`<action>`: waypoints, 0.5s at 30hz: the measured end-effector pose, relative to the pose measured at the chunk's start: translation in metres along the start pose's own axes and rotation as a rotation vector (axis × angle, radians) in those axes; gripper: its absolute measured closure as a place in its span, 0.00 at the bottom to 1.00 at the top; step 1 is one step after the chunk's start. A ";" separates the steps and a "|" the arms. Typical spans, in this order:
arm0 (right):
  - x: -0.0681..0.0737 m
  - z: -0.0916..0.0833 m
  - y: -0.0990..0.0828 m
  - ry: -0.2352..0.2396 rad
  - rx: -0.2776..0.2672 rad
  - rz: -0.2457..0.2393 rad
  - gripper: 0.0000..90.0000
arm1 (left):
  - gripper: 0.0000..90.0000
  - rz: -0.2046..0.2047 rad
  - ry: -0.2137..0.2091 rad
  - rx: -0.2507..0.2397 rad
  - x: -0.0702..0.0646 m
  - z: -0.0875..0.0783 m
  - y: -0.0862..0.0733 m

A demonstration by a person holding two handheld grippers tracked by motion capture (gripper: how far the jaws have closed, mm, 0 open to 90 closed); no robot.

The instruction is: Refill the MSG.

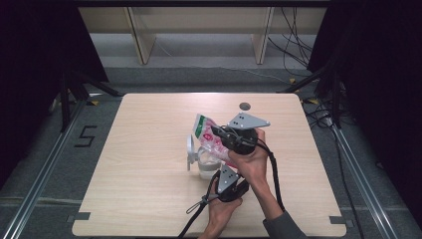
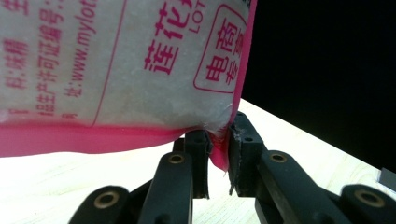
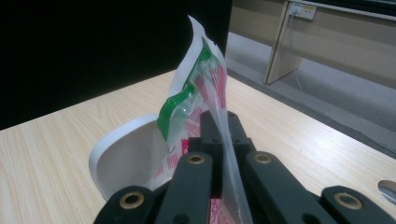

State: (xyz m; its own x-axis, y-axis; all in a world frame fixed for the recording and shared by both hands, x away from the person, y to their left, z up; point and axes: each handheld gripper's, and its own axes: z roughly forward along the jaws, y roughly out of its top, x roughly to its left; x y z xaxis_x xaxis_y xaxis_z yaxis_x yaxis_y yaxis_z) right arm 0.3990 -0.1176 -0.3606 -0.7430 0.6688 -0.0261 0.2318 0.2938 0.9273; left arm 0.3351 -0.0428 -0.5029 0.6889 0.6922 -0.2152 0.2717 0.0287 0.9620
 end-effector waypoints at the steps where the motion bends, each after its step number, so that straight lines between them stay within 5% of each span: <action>1: 0.000 0.000 0.000 0.000 0.000 0.003 1.00 | 0.88 -0.001 0.001 0.001 0.000 0.000 0.000; 15: -0.001 0.001 0.000 -0.003 -0.004 -0.015 1.00 | 0.88 0.000 -0.001 -0.001 0.000 0.000 0.000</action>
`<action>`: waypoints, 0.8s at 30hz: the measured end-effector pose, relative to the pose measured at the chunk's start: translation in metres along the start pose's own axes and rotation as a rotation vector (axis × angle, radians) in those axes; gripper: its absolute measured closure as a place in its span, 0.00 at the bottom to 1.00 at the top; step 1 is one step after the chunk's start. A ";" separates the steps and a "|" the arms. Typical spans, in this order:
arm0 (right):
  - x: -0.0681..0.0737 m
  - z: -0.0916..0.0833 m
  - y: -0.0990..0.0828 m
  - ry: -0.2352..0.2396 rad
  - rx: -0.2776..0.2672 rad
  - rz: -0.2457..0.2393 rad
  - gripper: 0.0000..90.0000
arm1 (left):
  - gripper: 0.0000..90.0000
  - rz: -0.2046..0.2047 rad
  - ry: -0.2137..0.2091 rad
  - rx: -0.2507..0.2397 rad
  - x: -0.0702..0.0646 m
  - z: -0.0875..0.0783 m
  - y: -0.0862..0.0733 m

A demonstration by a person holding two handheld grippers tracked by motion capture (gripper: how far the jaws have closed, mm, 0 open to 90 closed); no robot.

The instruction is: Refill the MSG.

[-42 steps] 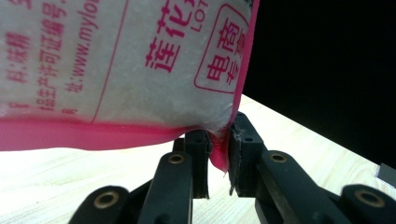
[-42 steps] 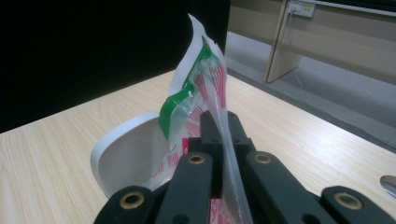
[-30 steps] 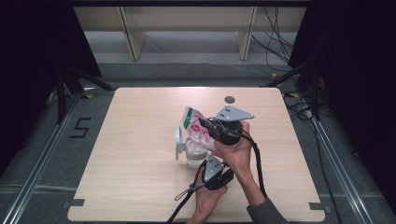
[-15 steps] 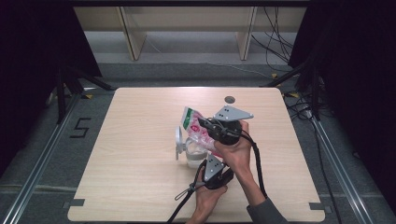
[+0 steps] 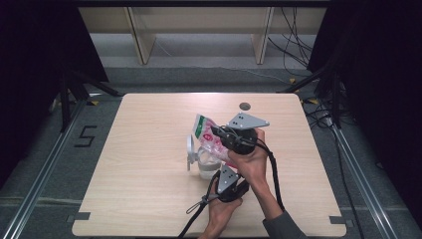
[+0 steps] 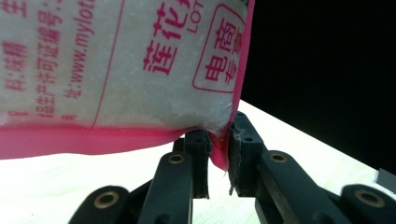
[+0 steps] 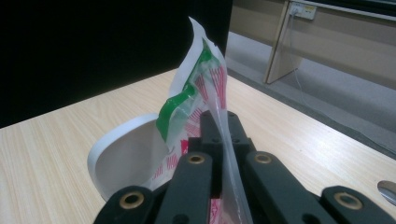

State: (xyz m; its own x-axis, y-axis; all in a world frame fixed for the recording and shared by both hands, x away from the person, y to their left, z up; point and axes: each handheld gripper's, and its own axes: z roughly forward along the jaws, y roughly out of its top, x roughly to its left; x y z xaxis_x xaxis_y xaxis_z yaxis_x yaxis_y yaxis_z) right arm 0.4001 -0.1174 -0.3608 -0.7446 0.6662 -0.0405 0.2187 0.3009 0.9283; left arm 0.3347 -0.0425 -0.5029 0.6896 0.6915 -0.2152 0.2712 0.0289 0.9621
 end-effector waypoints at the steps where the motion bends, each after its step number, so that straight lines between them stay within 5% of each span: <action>1: 0.001 0.000 0.000 0.009 0.000 0.014 1.00 | 0.88 -0.001 -0.002 -0.003 0.000 0.000 0.000; 12: 0.001 0.001 0.000 -0.018 0.001 -0.019 1.00 | 0.88 -0.011 -0.008 -0.001 -0.001 0.001 0.000; 24: 0.001 0.003 -0.002 -0.008 0.016 -0.003 1.00 | 0.88 -0.020 -0.017 -0.013 -0.001 0.003 0.000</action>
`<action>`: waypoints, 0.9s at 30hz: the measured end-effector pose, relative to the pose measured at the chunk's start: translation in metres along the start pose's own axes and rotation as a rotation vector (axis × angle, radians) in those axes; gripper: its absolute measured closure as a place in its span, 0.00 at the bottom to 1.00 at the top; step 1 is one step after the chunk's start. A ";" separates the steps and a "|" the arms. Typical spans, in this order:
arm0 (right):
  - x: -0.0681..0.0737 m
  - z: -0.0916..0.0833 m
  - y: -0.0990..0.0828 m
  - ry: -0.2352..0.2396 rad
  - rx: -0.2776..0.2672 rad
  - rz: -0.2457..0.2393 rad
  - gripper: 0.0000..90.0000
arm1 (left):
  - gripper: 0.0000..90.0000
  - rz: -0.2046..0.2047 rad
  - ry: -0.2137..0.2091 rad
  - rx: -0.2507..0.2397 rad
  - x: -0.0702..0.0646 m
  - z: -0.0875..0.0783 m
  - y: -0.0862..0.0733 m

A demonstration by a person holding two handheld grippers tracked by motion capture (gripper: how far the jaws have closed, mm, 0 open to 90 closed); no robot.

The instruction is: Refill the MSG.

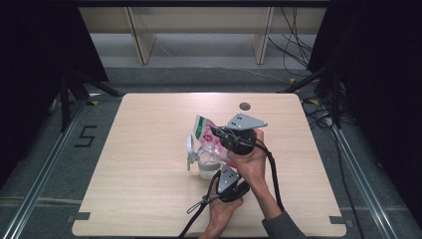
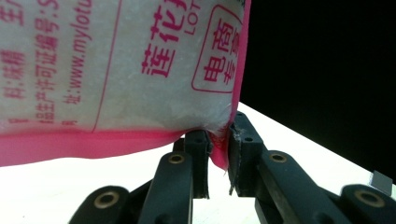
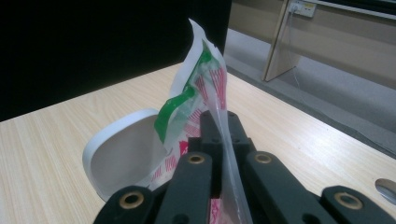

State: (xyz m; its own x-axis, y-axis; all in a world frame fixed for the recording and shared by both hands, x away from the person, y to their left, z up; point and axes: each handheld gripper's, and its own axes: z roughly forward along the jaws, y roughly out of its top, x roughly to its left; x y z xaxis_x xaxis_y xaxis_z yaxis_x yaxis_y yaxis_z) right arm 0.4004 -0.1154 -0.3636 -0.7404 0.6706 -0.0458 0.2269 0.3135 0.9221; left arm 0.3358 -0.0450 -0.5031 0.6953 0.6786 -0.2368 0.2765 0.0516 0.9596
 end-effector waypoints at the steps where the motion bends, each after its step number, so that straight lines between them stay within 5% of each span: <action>1: 0.000 0.000 0.000 -0.003 0.000 0.001 1.00 | 0.88 0.002 -0.001 0.013 0.001 -0.001 0.001; 27: -0.003 -0.002 0.001 -0.009 -0.020 -0.022 1.00 | 0.88 -0.011 -0.011 -0.010 0.000 0.002 0.002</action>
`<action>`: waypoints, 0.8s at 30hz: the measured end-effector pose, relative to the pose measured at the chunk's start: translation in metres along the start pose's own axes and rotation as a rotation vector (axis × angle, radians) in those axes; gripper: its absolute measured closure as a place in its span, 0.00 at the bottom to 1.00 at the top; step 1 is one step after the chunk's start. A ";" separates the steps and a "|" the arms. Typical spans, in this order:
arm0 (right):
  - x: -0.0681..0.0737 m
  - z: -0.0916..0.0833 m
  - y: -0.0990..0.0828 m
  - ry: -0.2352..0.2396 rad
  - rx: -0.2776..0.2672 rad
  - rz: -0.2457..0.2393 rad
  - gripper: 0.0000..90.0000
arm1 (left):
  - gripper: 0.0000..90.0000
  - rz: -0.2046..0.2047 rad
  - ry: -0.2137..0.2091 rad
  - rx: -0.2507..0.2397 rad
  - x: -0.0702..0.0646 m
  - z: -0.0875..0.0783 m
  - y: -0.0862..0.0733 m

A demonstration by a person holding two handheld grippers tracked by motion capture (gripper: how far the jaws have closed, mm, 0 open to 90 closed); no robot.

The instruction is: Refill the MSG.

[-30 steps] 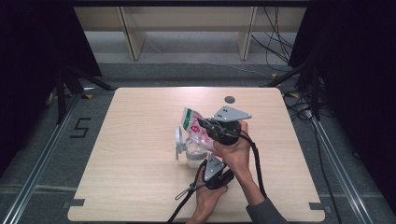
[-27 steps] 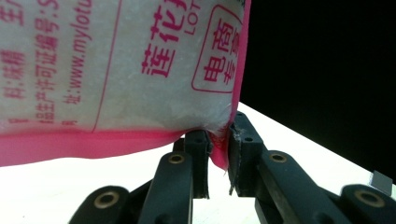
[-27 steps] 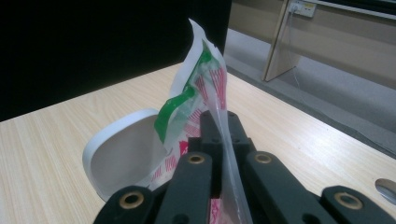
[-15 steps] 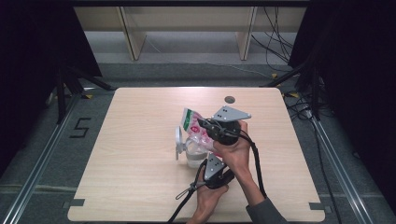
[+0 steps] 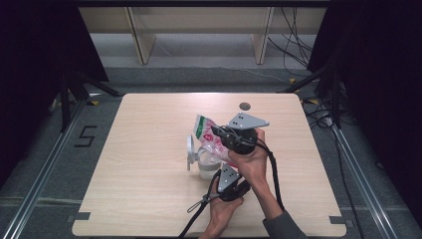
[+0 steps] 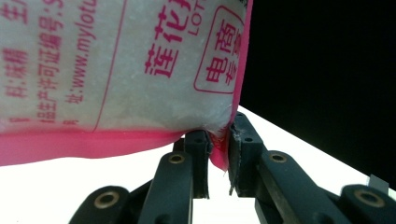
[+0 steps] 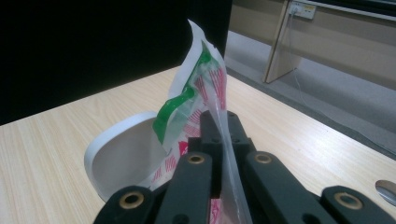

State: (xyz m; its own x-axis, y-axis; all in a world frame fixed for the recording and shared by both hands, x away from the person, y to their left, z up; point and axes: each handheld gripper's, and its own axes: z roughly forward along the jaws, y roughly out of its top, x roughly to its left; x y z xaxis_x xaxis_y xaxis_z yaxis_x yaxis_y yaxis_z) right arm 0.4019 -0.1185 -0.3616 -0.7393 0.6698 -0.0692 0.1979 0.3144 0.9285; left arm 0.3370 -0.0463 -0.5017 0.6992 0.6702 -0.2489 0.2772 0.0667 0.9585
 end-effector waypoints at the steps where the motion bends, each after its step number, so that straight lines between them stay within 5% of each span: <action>1: 0.000 0.000 0.000 0.005 0.000 0.007 1.00 | 0.88 0.000 0.001 0.000 0.000 0.000 0.000; 8: 0.002 -0.001 0.001 0.025 0.005 0.038 1.00 | 0.88 0.000 0.007 0.005 0.001 0.001 0.001; 24: 0.001 -0.002 0.002 0.038 0.000 0.026 1.00 | 0.88 -0.005 -0.005 -0.009 0.001 0.003 0.002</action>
State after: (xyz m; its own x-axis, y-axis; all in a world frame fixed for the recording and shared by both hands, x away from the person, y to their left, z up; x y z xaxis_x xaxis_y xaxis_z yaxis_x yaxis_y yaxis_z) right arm 0.4004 -0.1191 -0.3591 -0.7576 0.6520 -0.0312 0.2173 0.2969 0.9298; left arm 0.3402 -0.0480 -0.5001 0.7013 0.6659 -0.2545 0.2748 0.0769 0.9584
